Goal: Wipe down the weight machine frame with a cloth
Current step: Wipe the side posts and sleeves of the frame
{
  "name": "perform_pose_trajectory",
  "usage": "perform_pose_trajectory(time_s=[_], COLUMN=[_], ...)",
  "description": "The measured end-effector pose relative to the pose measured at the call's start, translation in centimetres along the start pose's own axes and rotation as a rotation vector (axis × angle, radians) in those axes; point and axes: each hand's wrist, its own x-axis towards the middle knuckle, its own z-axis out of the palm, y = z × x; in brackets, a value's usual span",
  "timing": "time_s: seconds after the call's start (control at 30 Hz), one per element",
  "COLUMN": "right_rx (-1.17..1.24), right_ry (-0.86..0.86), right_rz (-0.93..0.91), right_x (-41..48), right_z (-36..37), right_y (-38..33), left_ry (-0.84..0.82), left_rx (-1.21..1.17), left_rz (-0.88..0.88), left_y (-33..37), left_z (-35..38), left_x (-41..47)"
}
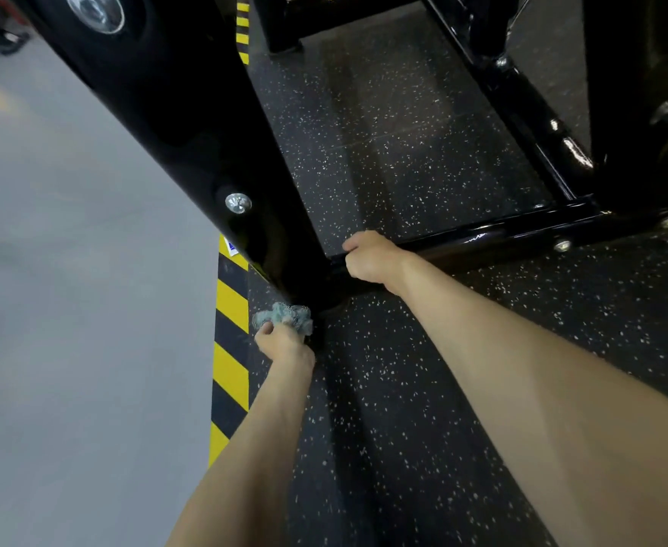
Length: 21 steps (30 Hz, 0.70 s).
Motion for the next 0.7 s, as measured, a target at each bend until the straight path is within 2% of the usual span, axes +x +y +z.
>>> perform_pose_trajectory(time_s=[0.17,0.27,0.43,0.53,0.6,0.63,0.7], right_rx=[-0.029,-0.013,0.099,0.301,0.301,0.265,0.161], right_ry=[-0.015,-0.014,-0.006,-0.164,-0.235,-0.155,0.121], right_rz=[0.010,0.003,0.024,0.111,0.110,0.074,0.016], right_x=[0.2,0.3,0.5,0.3,0.5,0.6,1.1], right_z=[-0.5,-0.7,-1.6,-0.9,0.2,0.8,1.7], right_y=[0.7,1.4,1.5,0.8,0.6,0.7,1.1], left_ry=[-0.258,-0.262,-0.421,-0.560,-0.652,-0.711,-0.798], left_rx=[-0.156,-0.145,-0.214,-0.285,-0.328,-0.303,-0.177], left_rz=[-0.262,-0.349,-0.423,-0.463,-0.493,-0.480,-0.420], left_y=[0.1,0.3,3.4,5.7,6.3,6.2,5.7], left_z=[2.8,3.5,2.3,1.9,1.5,0.8,-1.3], left_x=[-1.9,-2.6,-4.0,-5.5,-6.9,-7.3,-7.5])
